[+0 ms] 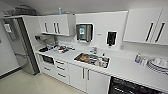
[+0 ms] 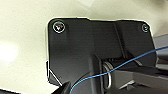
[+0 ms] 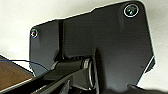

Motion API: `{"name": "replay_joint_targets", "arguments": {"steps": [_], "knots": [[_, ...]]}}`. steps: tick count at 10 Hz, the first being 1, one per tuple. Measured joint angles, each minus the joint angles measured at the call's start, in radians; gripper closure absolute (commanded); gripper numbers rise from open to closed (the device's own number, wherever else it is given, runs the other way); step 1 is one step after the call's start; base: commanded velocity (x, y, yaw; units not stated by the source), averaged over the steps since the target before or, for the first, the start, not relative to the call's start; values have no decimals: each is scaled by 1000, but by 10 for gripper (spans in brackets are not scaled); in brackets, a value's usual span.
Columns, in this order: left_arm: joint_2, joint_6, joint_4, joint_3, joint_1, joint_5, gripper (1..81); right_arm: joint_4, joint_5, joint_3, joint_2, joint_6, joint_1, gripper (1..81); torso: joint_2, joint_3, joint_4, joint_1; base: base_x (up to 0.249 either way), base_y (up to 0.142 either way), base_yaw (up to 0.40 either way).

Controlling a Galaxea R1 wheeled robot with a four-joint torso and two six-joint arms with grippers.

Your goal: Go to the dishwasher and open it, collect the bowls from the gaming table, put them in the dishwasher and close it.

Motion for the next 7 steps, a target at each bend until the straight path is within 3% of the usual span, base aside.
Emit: {"name": "replay_joint_targets", "arguments": {"steps": [2, 5, 7], "knots": [[1, 0, 0, 0, 0, -4, 10, 0, 0, 0, 0, 0, 1, 10, 0, 0, 0, 0, 0, 0, 348], [2, 0, 2, 6, 3, -59, 10, 0, 0, -1, 10, 0, 0, 10, 0, 0, 0, 0, 0, 0, 350], [3, 0, 20, 10, 4, -64, 10, -7, -1, -1, 8, 0, 1, 10, 0, 0, 0, 0, 0, 0, 350]]}}
